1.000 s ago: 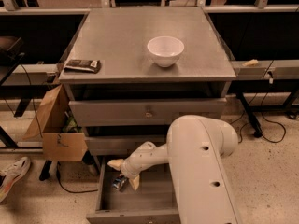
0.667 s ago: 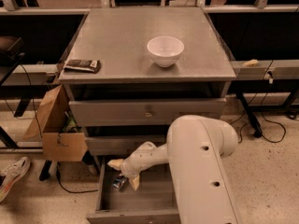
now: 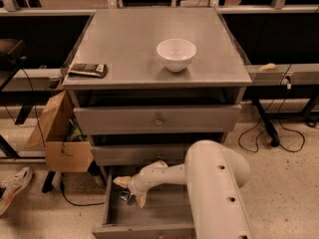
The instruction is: Pick redbull can from bottom drawer and place on counter
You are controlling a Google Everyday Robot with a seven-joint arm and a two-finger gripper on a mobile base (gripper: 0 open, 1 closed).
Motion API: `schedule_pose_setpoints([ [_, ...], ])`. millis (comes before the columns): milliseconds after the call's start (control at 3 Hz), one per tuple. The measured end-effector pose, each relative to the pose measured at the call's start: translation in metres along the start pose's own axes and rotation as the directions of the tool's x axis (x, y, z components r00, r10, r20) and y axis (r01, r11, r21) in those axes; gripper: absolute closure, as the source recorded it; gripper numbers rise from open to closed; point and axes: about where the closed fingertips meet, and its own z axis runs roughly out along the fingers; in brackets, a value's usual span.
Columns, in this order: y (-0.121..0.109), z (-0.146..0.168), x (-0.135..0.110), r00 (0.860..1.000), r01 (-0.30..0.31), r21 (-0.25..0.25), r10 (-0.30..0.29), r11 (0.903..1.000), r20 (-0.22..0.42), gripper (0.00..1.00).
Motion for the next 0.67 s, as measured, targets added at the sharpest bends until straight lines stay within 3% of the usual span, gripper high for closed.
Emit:
schedule_pose_setpoints([
  [333,0.017,0.039,0.012,1.000,0.017,0.030,-0.018,0.9994,0.020,0.00],
  [667,0.011,0.058,0.026,0.988,0.151,0.024,-0.149,0.9883,-0.041,0.00],
])
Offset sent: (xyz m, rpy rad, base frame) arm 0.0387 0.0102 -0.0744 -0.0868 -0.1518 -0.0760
